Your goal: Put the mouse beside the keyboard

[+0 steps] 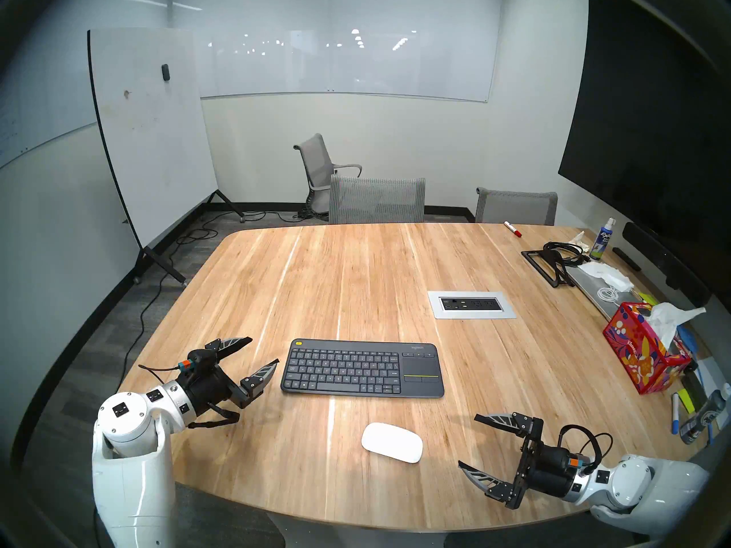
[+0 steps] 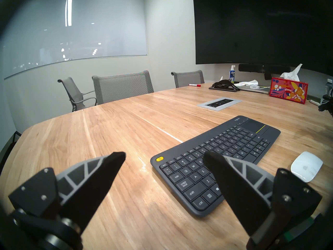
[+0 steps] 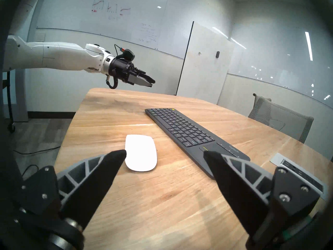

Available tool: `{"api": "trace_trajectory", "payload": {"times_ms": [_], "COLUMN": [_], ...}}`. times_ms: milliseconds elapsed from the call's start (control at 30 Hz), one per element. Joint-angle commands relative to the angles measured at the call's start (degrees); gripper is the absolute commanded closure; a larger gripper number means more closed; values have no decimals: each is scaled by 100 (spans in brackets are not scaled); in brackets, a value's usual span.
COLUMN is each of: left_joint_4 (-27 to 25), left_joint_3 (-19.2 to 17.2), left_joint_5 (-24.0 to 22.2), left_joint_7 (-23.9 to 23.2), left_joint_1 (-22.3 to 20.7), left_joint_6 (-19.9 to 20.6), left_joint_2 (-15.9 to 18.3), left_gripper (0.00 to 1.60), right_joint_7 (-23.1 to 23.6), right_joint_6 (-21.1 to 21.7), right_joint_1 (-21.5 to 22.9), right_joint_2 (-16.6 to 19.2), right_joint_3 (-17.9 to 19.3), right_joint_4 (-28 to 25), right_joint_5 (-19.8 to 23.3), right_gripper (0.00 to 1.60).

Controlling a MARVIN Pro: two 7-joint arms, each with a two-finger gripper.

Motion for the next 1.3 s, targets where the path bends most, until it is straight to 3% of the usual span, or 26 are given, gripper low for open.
{"api": "trace_trajectory", "payload": {"times_ms": [0,200,400,767,1267], "left_joint_4": [-121,-119,-121,-126,-131], "left_joint_3": [-6,-6,-7,-8,-9], "left_joint_5": [6,6,8,11,16], "left_joint_7": [6,4,4,4,5], "left_joint_1": [8,6,7,8,10], "left_joint_6": [0,-1,0,3,6], "left_joint_2": [0,0,-2,-4,-8], "left_gripper": [0,0,0,0,0], "right_joint_7": [243,493,709,974,1206], "right_joint_6": [240,619,733,791,952], "right_joint_1": [671,1036,1422,1699,1740], "right_joint_2": [-252,-637,-868,-974,-1025], "right_joint_3": [-244,-424,-683,-908,-1236], "right_joint_4": [-33,47,226,402,468], "right_joint_5": [4,-88,-121,-184,-453], "right_gripper": [0,0,0,0,0]}}
